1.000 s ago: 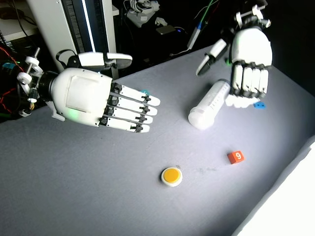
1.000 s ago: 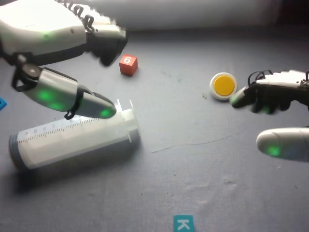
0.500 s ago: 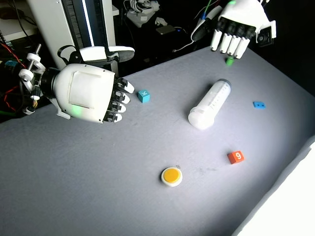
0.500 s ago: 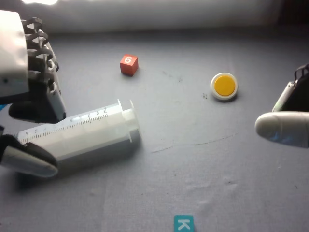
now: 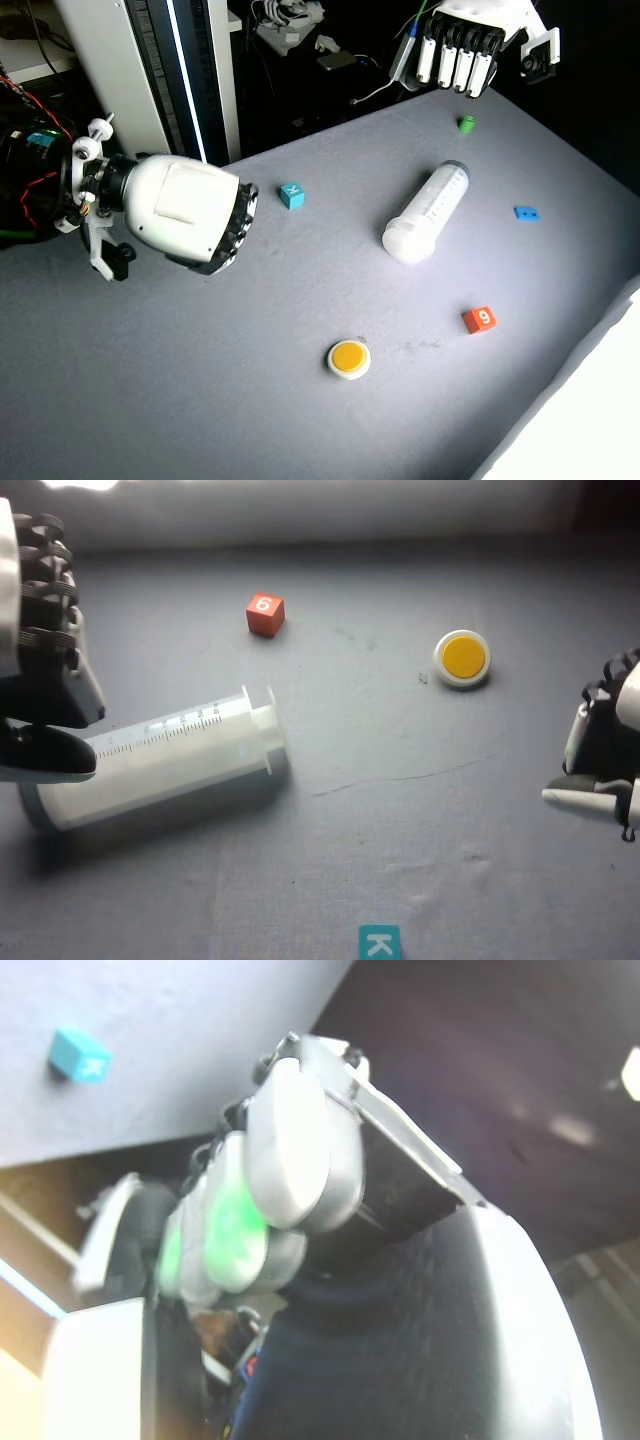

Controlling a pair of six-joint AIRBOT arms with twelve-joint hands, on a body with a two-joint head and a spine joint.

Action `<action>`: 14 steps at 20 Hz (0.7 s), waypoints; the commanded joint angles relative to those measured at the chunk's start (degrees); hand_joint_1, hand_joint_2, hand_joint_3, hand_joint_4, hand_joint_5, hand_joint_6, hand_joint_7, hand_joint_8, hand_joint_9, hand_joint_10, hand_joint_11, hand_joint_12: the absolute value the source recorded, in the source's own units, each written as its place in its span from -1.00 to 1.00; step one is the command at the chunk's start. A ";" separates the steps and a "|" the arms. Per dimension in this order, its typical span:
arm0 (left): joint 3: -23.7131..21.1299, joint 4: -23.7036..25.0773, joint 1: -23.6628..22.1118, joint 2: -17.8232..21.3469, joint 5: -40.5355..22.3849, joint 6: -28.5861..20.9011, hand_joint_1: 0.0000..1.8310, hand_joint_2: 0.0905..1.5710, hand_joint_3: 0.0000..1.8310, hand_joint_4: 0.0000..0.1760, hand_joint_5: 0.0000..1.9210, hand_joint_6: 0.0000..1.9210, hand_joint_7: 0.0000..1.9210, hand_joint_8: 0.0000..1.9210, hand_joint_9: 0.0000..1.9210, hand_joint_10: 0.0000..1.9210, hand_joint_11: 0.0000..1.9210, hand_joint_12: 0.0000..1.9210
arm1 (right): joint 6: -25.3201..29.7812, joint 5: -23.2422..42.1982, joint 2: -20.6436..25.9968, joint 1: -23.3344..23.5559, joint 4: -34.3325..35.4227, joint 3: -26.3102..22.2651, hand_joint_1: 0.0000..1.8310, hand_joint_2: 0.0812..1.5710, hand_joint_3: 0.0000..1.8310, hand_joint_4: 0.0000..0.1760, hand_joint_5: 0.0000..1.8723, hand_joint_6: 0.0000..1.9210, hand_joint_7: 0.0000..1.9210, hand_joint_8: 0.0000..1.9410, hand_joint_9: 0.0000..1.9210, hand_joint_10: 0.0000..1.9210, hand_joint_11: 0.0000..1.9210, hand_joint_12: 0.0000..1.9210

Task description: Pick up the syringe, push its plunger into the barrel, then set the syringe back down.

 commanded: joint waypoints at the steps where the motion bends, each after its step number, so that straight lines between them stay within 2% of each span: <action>1: -0.13 -5.19 -0.79 0.05 -6.01 0.06 0.33 0.71 -0.95 0.36 0.60 1.00 0.73 1.00 0.78 1.00 0.74 1.00 | 0.76 6.47 0.21 0.69 0.31 -0.11 0.09 0.83 -0.99 -0.68 0.59 1.00 0.72 1.00 0.80 1.00 0.89 1.00; 2: -0.27 -5.18 -0.87 0.07 -5.78 -1.14 0.25 0.74 -0.94 0.35 0.60 1.00 0.74 1.00 0.78 1.00 0.72 1.00 | 0.86 6.50 0.21 0.83 0.37 -0.10 0.08 0.84 -0.99 -0.82 0.60 1.00 0.72 1.00 0.80 1.00 0.88 1.00; 3: -0.22 -3.66 -0.66 0.06 -5.78 -3.73 0.24 0.73 -0.94 0.36 0.60 1.00 0.74 1.00 0.78 1.00 0.70 1.00 | 0.86 6.63 0.20 0.97 0.39 -0.09 0.11 0.81 -1.00 -0.92 0.59 1.00 0.72 1.00 0.79 1.00 0.87 1.00; 4: -0.44 -3.29 -0.46 0.12 -6.05 -3.80 0.28 0.71 -0.95 0.33 0.59 1.00 0.73 1.00 0.78 1.00 0.70 1.00 | 0.86 6.89 0.21 0.96 0.38 -0.09 0.11 0.81 -1.00 -1.00 0.59 1.00 0.72 1.00 0.79 1.00 0.86 1.00; 8: -0.12 -5.43 -0.19 0.12 -7.08 -1.05 0.32 0.70 -0.96 0.16 0.60 1.00 0.76 1.00 0.81 1.00 0.72 1.00 | -0.03 7.46 0.22 0.92 0.37 0.11 0.10 0.83 -1.00 -0.98 0.62 1.00 0.73 1.00 0.80 1.00 0.89 1.00; 11: -0.63 -7.68 0.20 0.08 -7.30 2.04 0.39 0.67 -0.98 -0.04 0.59 1.00 0.75 1.00 0.80 1.00 0.71 1.00 | -6.94 7.45 0.21 0.93 0.33 0.22 0.12 0.80 -1.00 -0.92 0.59 1.00 0.71 1.00 0.78 1.00 0.86 1.00; 13: -1.00 -9.29 0.39 -0.16 -7.58 3.64 0.44 0.62 -1.00 -0.11 0.58 1.00 0.73 1.00 0.79 1.00 0.71 1.00 | -8.07 7.42 0.21 0.92 -0.39 0.28 0.07 0.83 -0.99 -0.88 0.59 1.00 0.71 1.00 0.76 1.00 0.85 1.00; 14: -1.15 -9.53 0.38 -0.25 -7.96 3.69 0.43 0.64 -0.99 -0.18 0.59 1.00 0.74 1.00 0.79 1.00 0.71 1.00 | -8.07 7.26 0.21 0.91 -0.92 0.29 0.11 0.80 -1.00 -0.79 0.55 1.00 0.68 1.00 0.74 1.00 0.83 1.00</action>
